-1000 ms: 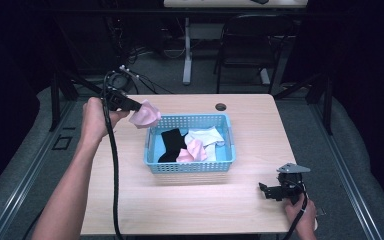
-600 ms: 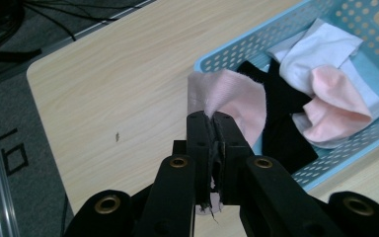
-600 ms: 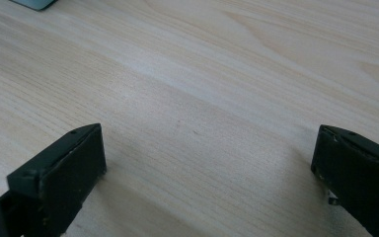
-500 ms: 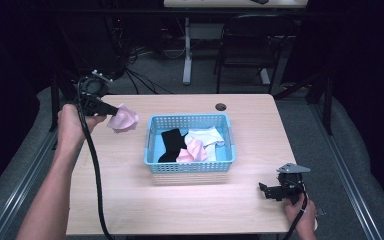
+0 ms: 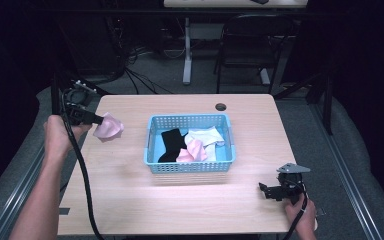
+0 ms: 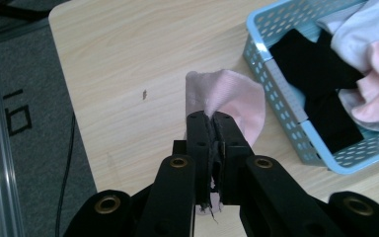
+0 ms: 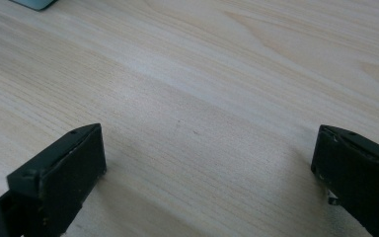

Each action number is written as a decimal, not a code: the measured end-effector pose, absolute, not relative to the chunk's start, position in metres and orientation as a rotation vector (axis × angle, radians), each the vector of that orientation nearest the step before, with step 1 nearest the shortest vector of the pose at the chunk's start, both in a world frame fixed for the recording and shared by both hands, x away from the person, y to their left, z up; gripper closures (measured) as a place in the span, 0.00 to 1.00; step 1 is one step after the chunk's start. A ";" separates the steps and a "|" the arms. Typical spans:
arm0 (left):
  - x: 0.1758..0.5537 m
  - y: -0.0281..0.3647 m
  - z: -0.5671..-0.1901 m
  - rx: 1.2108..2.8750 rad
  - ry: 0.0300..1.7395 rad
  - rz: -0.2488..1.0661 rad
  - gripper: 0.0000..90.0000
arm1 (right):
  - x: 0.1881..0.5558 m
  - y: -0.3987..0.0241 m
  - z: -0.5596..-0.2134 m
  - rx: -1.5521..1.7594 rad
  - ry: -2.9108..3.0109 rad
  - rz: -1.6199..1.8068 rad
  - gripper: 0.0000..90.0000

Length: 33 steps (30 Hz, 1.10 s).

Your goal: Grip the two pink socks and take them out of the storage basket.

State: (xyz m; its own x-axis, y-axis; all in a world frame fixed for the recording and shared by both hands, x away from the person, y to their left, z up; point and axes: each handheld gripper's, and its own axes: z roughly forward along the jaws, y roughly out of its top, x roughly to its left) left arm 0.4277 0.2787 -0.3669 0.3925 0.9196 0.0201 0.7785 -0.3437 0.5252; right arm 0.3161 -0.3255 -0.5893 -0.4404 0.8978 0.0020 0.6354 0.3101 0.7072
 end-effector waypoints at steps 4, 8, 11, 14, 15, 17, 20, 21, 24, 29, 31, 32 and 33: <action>0.429 0.285 -0.379 2.225 1.484 0.402 0.96 | 0.316 -0.325 -0.589 1.366 2.187 0.908 0.00; 0.432 0.290 -0.399 2.232 1.517 0.371 0.96 | 0.316 -0.325 -0.589 1.367 2.187 0.908 0.00; 0.434 0.293 -0.414 2.250 1.541 0.343 0.96 | 0.316 -0.325 -0.589 1.367 2.187 0.908 0.00; 0.436 0.297 -0.429 2.259 1.574 0.314 0.96 | 0.316 -0.325 -0.589 1.366 2.189 0.908 0.00; 0.437 0.298 -0.434 2.262 1.588 0.305 0.96 | 0.316 -0.325 -0.589 1.366 2.189 0.908 0.00; 0.438 0.300 -0.445 2.265 1.609 0.291 0.96 | 0.316 -0.325 -0.589 1.367 2.187 0.908 0.00; 0.439 0.303 -0.460 2.275 1.639 0.270 0.96 | 0.316 -0.325 -0.589 1.367 2.187 0.908 0.00; 0.440 0.305 -0.464 2.282 1.647 0.258 0.96 | 0.316 -0.325 -0.589 1.367 2.187 0.908 0.00; 0.440 0.309 -0.477 2.278 1.677 0.237 0.96 | 0.316 -0.325 -0.589 1.366 2.187 0.908 0.00; 0.438 0.311 -0.483 2.253 1.663 0.175 0.80 | 0.316 -0.325 -0.589 1.367 2.187 0.908 0.00; 0.436 0.311 -0.482 2.249 1.664 0.190 0.68 | 0.316 -0.325 -0.589 1.367 2.187 0.908 0.00; 0.434 0.309 -0.478 2.246 1.651 0.212 0.64 | 0.316 -0.325 -0.589 1.367 2.187 0.908 0.00; 0.432 0.307 -0.476 2.240 1.650 0.230 0.59 | 0.316 -0.325 -0.589 1.367 2.187 0.908 0.00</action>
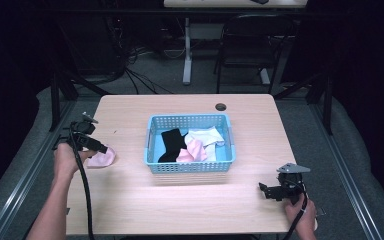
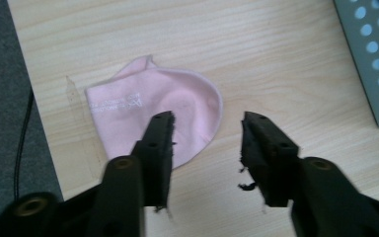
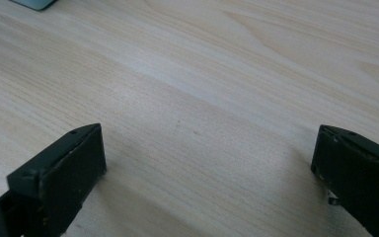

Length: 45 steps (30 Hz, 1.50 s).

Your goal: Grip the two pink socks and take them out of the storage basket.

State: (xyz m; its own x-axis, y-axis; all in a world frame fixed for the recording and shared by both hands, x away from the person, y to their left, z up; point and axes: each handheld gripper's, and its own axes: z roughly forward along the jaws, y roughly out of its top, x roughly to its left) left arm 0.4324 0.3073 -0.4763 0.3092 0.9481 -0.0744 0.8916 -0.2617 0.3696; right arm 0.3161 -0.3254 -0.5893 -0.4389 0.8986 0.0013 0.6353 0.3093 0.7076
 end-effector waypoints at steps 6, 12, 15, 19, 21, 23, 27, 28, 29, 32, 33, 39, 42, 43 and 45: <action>0.426 0.302 -0.468 2.230 1.613 0.232 0.38 | 0.316 -0.325 -0.589 1.367 2.187 0.909 0.00; 0.420 0.288 -0.449 2.195 1.531 0.229 0.17 | 0.316 -0.325 -0.589 1.367 2.187 0.908 0.00; 0.419 0.279 -0.443 2.199 1.501 0.228 0.12 | 0.316 -0.325 -0.589 1.366 2.187 0.908 0.00; 0.421 0.258 -0.432 2.239 1.439 0.234 0.02 | 0.316 -0.325 -0.589 1.366 2.186 0.908 0.00; 0.422 0.241 -0.426 2.251 1.387 0.217 0.01 | 0.316 -0.325 -0.589 1.367 2.187 0.908 0.00; 0.424 0.228 -0.422 2.274 1.350 0.222 0.00 | 0.316 -0.325 -0.589 1.367 2.186 0.909 0.00; 0.428 0.208 -0.416 2.287 1.302 0.216 0.00 | 0.316 -0.325 -0.589 1.367 2.187 0.908 0.00; 0.428 0.208 -0.416 2.287 1.302 0.216 0.00 | 0.316 -0.325 -0.589 1.367 2.187 0.908 0.00; 0.431 0.197 -0.414 2.305 1.275 0.210 0.00 | 0.316 -0.325 -0.589 1.366 2.188 0.909 0.00; 0.434 0.185 -0.412 2.323 1.243 0.203 0.00 | 0.316 -0.325 -0.589 1.367 2.187 0.908 0.00; 0.435 0.178 -0.412 2.326 1.231 0.198 0.00 | 0.316 -0.325 -0.589 1.366 2.188 0.908 0.00; 0.442 0.131 -0.421 2.377 1.160 0.166 0.00 | 0.316 -0.325 -0.589 1.366 2.189 0.908 0.00; 0.446 0.114 -0.427 2.402 1.141 0.142 0.00 | 0.316 -0.325 -0.589 1.366 2.188 0.908 0.00; 0.446 0.114 -0.427 2.402 1.141 0.142 0.00 | 0.316 -0.325 -0.589 1.366 2.188 0.908 0.00; 0.449 0.098 -0.435 2.429 1.124 0.125 0.00 | 0.316 -0.325 -0.589 1.366 2.189 0.908 0.00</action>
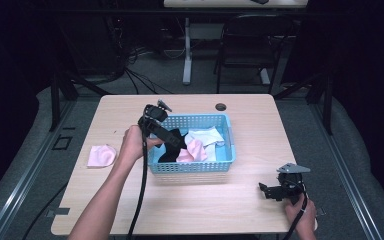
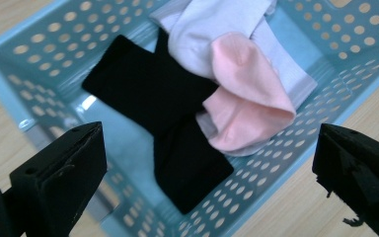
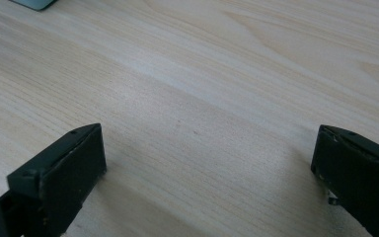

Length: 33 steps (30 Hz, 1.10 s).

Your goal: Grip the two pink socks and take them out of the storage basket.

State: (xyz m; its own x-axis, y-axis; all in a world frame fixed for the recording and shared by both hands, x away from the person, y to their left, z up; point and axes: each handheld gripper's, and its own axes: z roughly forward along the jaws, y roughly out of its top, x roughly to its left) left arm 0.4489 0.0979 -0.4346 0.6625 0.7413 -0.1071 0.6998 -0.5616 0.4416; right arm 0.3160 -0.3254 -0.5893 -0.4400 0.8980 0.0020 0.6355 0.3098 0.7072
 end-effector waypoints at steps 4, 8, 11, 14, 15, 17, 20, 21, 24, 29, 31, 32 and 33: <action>0.454 0.084 -0.445 2.439 1.122 0.088 0.00 | 0.316 -0.325 -0.589 1.366 2.189 0.909 0.00; 0.458 0.071 -0.455 2.454 1.113 0.066 0.00 | 0.316 -0.325 -0.589 1.367 2.187 0.908 0.00; 0.460 0.062 -0.462 2.476 1.113 0.039 0.00 | 0.316 -0.325 -0.589 1.367 2.187 0.908 0.00; 0.463 0.053 -0.470 2.483 1.119 0.026 0.00 | 0.316 -0.325 -0.589 1.367 2.187 0.908 0.00; 0.463 0.053 -0.470 2.483 1.119 0.026 0.00 | 0.316 -0.325 -0.589 1.367 2.188 0.908 0.00; 0.466 0.045 -0.477 2.495 1.120 0.014 0.00 | 0.316 -0.325 -0.589 1.366 2.189 0.908 0.00; 0.469 0.037 -0.485 2.512 1.125 0.000 0.00 | 0.316 -0.325 -0.589 1.366 2.188 0.909 0.00; 0.470 0.034 -0.488 2.517 1.128 -0.004 0.00 | 0.316 -0.325 -0.589 1.368 2.186 0.908 0.00; 0.472 0.027 -0.495 2.542 1.135 -0.027 0.04 | 0.316 -0.325 -0.589 1.367 2.186 0.908 0.00; 0.474 0.022 -0.500 2.565 1.139 -0.016 0.17 | 0.316 -0.325 -0.589 1.367 2.189 0.908 0.00; 0.475 0.019 -0.504 2.596 1.144 -0.014 0.17 | 0.316 -0.325 -0.589 1.366 2.189 0.908 0.00; 0.475 0.018 -0.505 2.600 1.152 -0.017 0.18 | 0.316 -0.325 -0.589 1.366 2.188 0.908 0.00; 0.475 0.018 -0.505 2.600 1.152 -0.017 0.19 | 0.316 -0.325 -0.589 1.366 2.188 0.908 0.00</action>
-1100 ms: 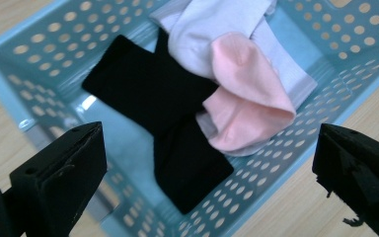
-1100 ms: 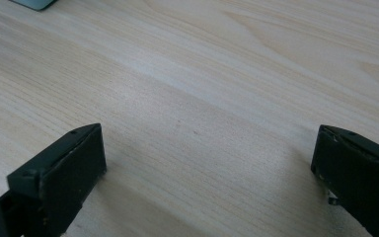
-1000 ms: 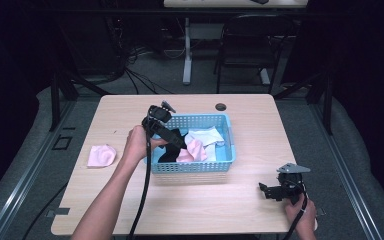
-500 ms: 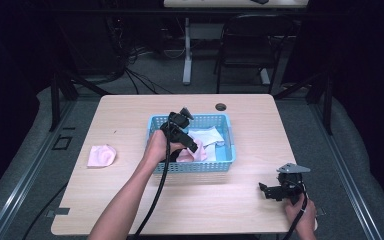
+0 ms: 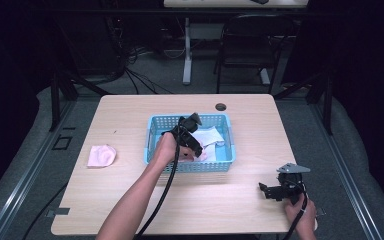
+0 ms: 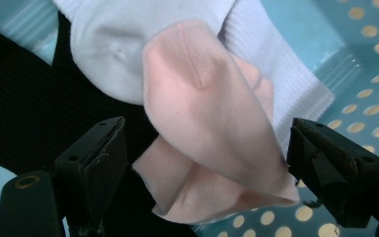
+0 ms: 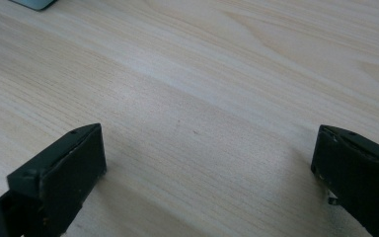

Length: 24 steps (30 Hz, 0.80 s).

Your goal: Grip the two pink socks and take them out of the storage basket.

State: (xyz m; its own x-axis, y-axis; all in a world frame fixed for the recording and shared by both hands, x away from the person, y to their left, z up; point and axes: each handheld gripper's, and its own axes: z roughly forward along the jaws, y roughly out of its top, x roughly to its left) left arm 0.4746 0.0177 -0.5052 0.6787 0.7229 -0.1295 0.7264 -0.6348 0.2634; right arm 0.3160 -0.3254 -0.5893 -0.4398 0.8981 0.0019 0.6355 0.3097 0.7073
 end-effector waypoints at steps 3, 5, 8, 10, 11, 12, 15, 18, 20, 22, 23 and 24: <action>0.475 0.015 -0.509 2.630 1.154 -0.029 0.27 | 0.316 -0.325 -0.589 1.367 2.188 0.908 0.00; 0.476 0.014 -0.511 2.638 1.153 -0.035 0.37 | 0.316 -0.325 -0.589 1.366 2.188 0.908 0.00; 0.476 0.014 -0.513 2.647 1.155 -0.045 0.47 | 0.316 -0.325 -0.589 1.366 2.188 0.908 0.00; 0.478 0.014 -0.515 2.661 1.154 -0.053 0.53 | 0.316 -0.325 -0.589 1.366 2.188 0.908 0.00; 0.478 0.015 -0.516 2.663 1.158 -0.056 0.56 | 0.316 -0.325 -0.589 1.367 2.186 0.908 0.00; 0.479 0.016 -0.517 2.662 1.161 -0.059 0.61 | 0.316 -0.325 -0.589 1.366 2.189 0.908 0.00; 0.480 0.020 -0.518 2.658 1.164 -0.063 0.74 | 0.316 -0.325 -0.589 1.366 2.188 0.908 0.00; 0.480 0.024 -0.517 2.642 1.163 -0.077 0.84 | 0.316 -0.325 -0.589 1.367 2.187 0.908 0.00; 0.479 0.026 -0.515 2.628 1.156 -0.067 0.89 | 0.316 -0.325 -0.589 1.366 2.188 0.909 0.00; 0.479 0.028 -0.513 2.627 1.150 -0.062 0.92 | 0.316 -0.325 -0.589 1.367 2.187 0.908 0.00; 0.478 0.031 -0.508 2.619 1.145 -0.049 0.93 | 0.316 -0.325 -0.589 1.366 2.188 0.909 0.00; 0.478 0.031 -0.508 2.619 1.145 -0.049 0.93 | 0.316 -0.325 -0.589 1.366 2.189 0.908 0.00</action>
